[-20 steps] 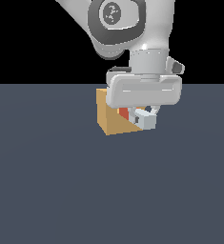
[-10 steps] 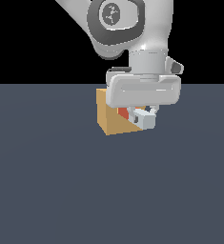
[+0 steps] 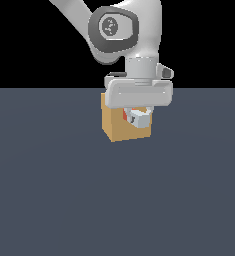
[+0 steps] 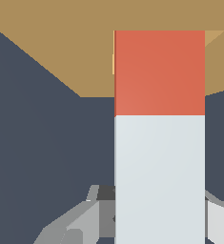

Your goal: Insert the peg into the horizontal hole in a box.

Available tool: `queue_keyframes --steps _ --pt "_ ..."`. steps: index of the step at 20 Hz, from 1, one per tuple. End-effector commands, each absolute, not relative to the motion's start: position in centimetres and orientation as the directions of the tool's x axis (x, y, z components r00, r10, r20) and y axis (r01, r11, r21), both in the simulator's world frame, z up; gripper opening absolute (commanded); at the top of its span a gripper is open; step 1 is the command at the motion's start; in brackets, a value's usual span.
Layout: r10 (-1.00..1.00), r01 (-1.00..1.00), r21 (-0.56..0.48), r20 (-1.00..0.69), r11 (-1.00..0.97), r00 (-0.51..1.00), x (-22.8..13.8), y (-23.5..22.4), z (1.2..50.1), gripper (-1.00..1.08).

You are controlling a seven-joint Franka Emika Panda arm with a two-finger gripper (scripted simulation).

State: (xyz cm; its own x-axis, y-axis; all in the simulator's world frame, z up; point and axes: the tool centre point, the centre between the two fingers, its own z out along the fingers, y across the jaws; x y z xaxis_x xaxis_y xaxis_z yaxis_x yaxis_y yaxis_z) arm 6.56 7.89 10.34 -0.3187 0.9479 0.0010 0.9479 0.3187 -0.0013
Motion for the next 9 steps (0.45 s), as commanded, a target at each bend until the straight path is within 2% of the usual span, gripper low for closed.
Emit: queue_keyframes --steps 1,9 --pt "0.948 0.948 0.001 0.000 0.319 -0.319 6.1 9.5 10.5 -1.00" --pt "0.948 0.948 0.002 0.000 0.319 -0.319 5.8 10.9 10.5 -1.00"
